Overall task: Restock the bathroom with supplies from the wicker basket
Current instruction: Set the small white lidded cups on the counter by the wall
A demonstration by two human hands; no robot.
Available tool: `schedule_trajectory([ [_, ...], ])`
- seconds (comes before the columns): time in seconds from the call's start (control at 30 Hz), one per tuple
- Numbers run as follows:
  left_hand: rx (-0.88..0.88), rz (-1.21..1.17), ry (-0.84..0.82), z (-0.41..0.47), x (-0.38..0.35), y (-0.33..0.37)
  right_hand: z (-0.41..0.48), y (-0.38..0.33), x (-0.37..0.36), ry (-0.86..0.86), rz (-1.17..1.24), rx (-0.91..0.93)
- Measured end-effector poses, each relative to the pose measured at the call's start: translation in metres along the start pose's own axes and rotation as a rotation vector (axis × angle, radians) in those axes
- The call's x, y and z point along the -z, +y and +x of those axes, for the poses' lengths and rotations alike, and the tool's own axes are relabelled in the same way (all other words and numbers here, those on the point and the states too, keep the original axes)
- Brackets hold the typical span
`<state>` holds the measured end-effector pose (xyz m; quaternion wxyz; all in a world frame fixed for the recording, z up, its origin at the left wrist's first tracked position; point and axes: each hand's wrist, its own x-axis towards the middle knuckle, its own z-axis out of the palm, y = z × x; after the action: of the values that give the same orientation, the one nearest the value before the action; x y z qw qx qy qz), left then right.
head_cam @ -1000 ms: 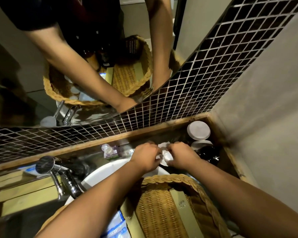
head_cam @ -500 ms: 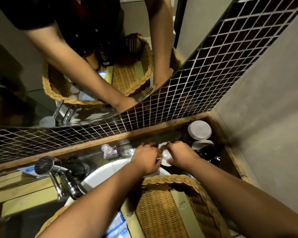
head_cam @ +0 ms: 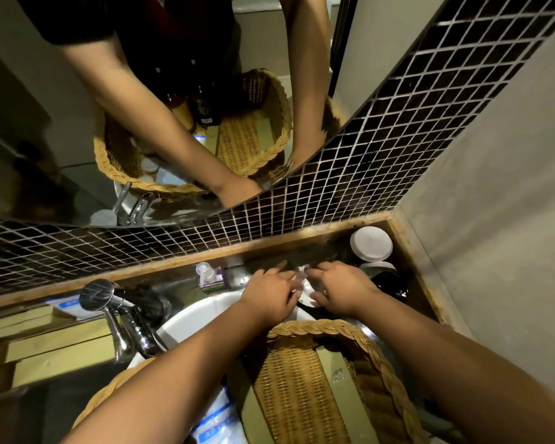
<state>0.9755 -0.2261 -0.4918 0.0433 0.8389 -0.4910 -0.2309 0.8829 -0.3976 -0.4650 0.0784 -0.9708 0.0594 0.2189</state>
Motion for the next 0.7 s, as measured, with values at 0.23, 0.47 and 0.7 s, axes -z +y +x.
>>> schedule_trajectory([
  [0.23, 0.095, -0.07, 0.073, -0.033, 0.035, 0.003, -0.035, -0.009, 0.038, -0.017, 0.058, 0.007],
  [0.47, 0.128, -0.067, 0.27, -0.129, 0.066, 0.02, -0.089, -0.057, 0.079, 0.14, 0.16, 0.115],
  [0.7, 0.336, -0.055, 0.315, -0.286, 0.053, 0.034, -0.138, -0.135, 0.072, 0.262, 0.028, 0.463],
])
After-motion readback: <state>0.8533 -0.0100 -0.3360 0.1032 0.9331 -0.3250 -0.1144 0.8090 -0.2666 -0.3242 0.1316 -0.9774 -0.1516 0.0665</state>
